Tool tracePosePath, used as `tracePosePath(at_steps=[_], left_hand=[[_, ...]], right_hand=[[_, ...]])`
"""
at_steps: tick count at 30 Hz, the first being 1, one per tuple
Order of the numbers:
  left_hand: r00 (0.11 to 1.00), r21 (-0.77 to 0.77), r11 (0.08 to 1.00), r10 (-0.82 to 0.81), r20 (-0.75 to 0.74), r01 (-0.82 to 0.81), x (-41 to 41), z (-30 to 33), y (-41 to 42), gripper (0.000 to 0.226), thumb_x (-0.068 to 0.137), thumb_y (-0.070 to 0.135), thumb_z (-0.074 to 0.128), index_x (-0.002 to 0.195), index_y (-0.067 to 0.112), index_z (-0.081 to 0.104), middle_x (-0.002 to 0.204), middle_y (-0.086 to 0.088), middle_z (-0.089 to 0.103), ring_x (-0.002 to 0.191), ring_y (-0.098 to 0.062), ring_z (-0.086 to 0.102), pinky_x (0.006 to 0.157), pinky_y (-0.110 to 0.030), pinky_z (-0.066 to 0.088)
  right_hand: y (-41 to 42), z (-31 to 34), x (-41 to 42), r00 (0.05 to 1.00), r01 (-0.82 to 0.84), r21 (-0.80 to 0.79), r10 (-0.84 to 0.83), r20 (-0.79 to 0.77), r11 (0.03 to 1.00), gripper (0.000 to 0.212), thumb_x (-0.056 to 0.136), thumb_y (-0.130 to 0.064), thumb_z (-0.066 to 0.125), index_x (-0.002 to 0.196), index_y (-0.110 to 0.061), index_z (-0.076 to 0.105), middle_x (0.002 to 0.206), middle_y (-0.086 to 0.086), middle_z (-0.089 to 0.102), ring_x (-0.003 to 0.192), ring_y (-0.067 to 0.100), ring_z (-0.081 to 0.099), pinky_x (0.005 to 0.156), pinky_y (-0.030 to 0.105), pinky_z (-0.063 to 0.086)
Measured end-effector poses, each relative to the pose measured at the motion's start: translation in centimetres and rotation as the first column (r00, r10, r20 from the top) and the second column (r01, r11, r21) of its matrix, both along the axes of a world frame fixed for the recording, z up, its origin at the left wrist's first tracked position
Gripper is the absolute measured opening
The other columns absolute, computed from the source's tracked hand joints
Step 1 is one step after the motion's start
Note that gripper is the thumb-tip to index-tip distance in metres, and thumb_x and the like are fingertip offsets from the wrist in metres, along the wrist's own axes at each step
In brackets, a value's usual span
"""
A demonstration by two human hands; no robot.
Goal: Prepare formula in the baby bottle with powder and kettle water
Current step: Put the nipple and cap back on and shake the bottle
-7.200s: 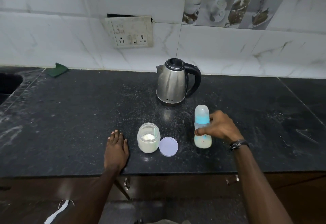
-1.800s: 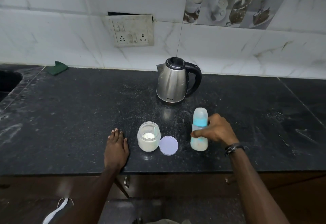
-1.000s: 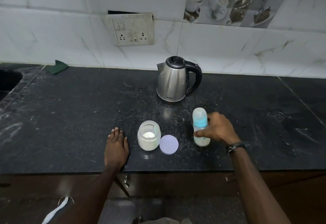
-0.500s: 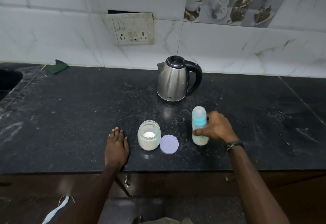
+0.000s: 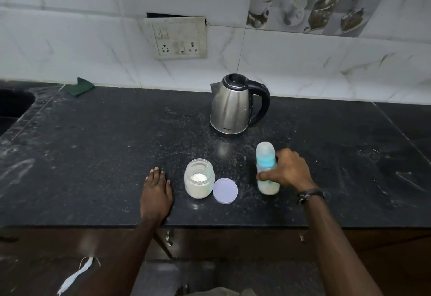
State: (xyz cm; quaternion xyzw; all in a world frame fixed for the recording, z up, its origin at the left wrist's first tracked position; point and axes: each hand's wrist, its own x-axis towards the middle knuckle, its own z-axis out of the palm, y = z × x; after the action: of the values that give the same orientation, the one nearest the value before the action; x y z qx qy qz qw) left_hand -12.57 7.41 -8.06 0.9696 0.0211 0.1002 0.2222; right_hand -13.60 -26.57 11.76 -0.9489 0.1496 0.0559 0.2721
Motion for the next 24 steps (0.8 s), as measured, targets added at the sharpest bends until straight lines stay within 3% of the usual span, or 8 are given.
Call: tracePosePath(at_steps=[2,6,9,11,14,17,21,24], left_hand=[[1.000,-0.003,1.000,-0.003,0.014,0.003,0.07,-0.02,0.11,0.053,0.097,0.027,0.035,0.127,-0.009,0.060,0.141,-0.029,0.052,0.134,-0.043,0.047,0.114,-0.053,0.037],[1.000,0.005,1.000,-0.002,0.003,0.002,0.10,-0.12,-0.09,0.051,0.096,0.024,0.039,0.127,-0.009,0.060,0.141,-0.030,0.052,0.134,-0.043,0.048,0.114,-0.053,0.037],[1.000,0.007,1.000,-0.002,0.017,0.002,0.14,-0.16,0.10,0.053,0.096,0.027,0.036,0.128,-0.009,0.060,0.141,-0.029,0.052,0.134,-0.043,0.048,0.114,-0.053,0.037],[1.000,0.004,1.000,-0.008,0.007,0.008,0.26,-0.04,-0.03,0.056,0.097,0.029,0.033,0.127,-0.009,0.060,0.141,-0.029,0.052,0.133,-0.044,0.048,0.113,-0.053,0.037],[1.000,0.010,1.000,-0.003,0.008,0.003,0.07,-0.13,-0.08,0.055,0.097,0.028,0.034,0.127,-0.009,0.060,0.141,-0.029,0.052,0.133,-0.044,0.049,0.113,-0.053,0.038],[1.000,0.004,1.000,-0.005,0.021,0.004,0.21,0.00,0.08,0.054,0.096,0.027,0.035,0.127,-0.010,0.061,0.140,-0.030,0.052,0.132,-0.044,0.049,0.113,-0.053,0.038],[1.000,0.004,1.000,-0.002,0.005,0.002,0.19,-0.27,-0.01,0.052,0.096,0.026,0.038,0.127,-0.009,0.060,0.141,-0.029,0.052,0.133,-0.043,0.048,0.114,-0.053,0.037],[1.000,-0.002,1.000,-0.006,0.017,0.006,0.27,-0.09,0.04,0.050,0.096,0.024,0.040,0.128,-0.009,0.060,0.142,-0.029,0.052,0.134,-0.043,0.048,0.114,-0.053,0.037]], right_hand=[[0.03,-0.31,-0.28,0.998,-0.054,0.114,0.055,-0.006,0.992,0.046,0.056,-0.037,0.093,0.094,-0.019,0.074,0.094,-0.002,0.075,0.086,0.014,0.071,0.080,0.038,0.058],[0.14,-0.29,-0.18,0.999,0.044,-0.005,-0.044,0.020,0.999,0.047,0.055,-0.046,0.089,0.090,-0.019,0.070,0.088,0.000,0.071,0.082,0.020,0.067,0.068,0.032,0.051],[0.40,-0.69,-0.64,1.000,-0.007,0.103,0.009,-0.015,0.995,0.035,0.057,-0.040,0.091,0.081,-0.026,0.069,0.092,-0.002,0.074,0.083,0.015,0.069,0.075,0.035,0.056],[0.34,-0.89,-0.60,0.999,0.026,0.062,-0.028,0.038,0.998,0.041,0.057,-0.042,0.090,0.087,-0.024,0.068,0.097,0.000,0.074,0.087,0.018,0.069,0.078,0.037,0.057],[0.27,-0.80,-0.55,0.997,0.017,-0.034,-0.020,-0.077,0.999,0.055,0.053,-0.050,0.089,0.094,-0.019,0.068,0.093,0.000,0.069,0.084,0.020,0.066,0.069,0.032,0.051],[0.38,-0.96,-0.81,0.997,-0.037,0.147,0.046,-0.057,0.989,0.037,0.058,-0.036,0.092,0.085,-0.024,0.070,0.094,-0.001,0.075,0.082,0.011,0.069,0.078,0.036,0.058],[0.32,-0.79,-0.57,0.995,0.043,-0.028,-0.045,-0.084,0.999,0.055,0.053,-0.049,0.089,0.092,-0.018,0.065,0.091,-0.002,0.065,0.086,0.021,0.066,0.071,0.032,0.050],[0.34,-0.88,-0.76,0.990,-0.055,0.146,0.073,-0.117,0.988,0.044,0.055,-0.038,0.093,0.089,-0.019,0.073,0.091,-0.003,0.074,0.086,0.016,0.072,0.076,0.035,0.058]])
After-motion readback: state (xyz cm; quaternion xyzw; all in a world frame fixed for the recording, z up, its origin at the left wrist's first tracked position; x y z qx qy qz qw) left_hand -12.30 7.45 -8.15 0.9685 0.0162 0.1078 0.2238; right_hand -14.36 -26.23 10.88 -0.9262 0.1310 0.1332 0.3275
